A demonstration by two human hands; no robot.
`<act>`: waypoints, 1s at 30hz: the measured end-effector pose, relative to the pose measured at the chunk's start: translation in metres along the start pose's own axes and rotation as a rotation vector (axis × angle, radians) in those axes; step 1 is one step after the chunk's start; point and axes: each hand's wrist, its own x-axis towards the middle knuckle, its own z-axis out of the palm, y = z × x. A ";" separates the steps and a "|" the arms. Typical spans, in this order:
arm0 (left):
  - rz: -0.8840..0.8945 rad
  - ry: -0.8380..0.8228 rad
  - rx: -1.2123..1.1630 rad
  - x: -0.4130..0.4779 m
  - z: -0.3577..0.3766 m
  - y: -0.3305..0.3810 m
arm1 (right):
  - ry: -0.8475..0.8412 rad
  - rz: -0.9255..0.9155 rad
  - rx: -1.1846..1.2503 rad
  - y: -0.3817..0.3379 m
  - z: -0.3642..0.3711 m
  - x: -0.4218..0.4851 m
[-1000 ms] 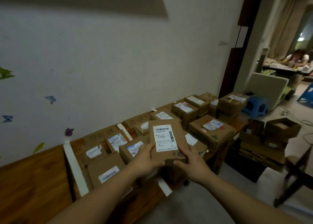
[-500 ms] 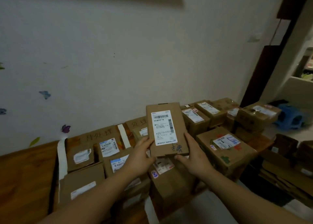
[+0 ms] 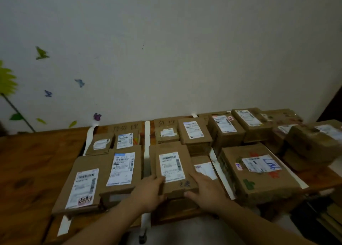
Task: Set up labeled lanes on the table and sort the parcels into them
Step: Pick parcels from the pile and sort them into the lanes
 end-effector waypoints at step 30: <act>-0.562 0.156 0.048 -0.150 -0.167 -0.291 | -0.198 -0.352 -0.186 -0.303 0.120 0.100</act>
